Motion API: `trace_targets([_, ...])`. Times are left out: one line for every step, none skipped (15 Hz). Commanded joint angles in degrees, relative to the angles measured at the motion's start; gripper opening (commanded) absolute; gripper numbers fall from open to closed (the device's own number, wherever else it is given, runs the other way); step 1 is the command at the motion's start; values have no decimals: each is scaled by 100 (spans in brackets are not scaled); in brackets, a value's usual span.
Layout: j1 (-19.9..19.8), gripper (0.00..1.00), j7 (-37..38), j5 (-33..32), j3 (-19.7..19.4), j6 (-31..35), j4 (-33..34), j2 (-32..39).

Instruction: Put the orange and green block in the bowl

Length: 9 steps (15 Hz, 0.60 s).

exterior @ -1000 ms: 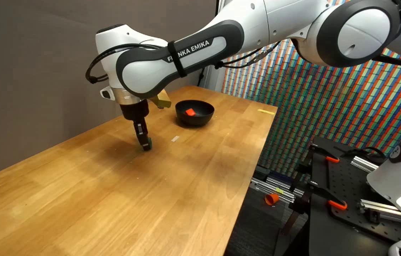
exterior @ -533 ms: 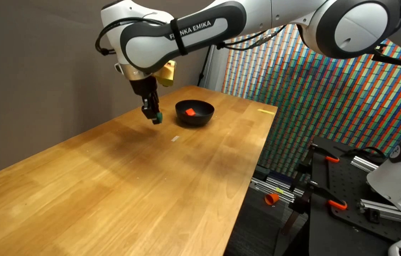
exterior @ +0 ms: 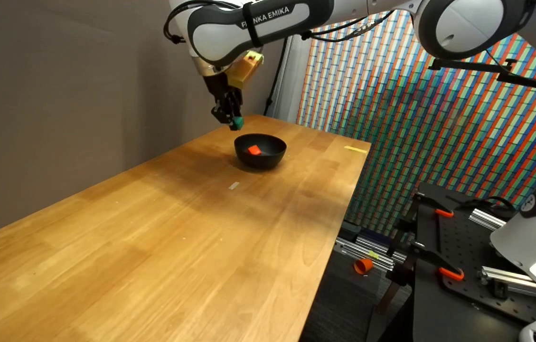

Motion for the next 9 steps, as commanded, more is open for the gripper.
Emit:
trace_targets([-227,15,433,175,-60,-215,-807,-528])
trace_targets([-302,15,463,234,-33,-235,-978,-608])
trace_targets([-371,15,468,305,3,-254,-1168,-690])
trace_targets([-433,15,457,378,35,-246,-1341,-769])
trace_targets([-505,29,444,506,76,-197,-1491,-838])
trace_targets([-572,64,391,642,125,-29,-1672,-940])
trace_targets([-604,66,386,722,129,81,-1853,-1035])
trace_targets([-629,71,318,776,132,181,-2045,-1133])
trace_targets([-644,80,187,791,145,260,-2287,-1284])
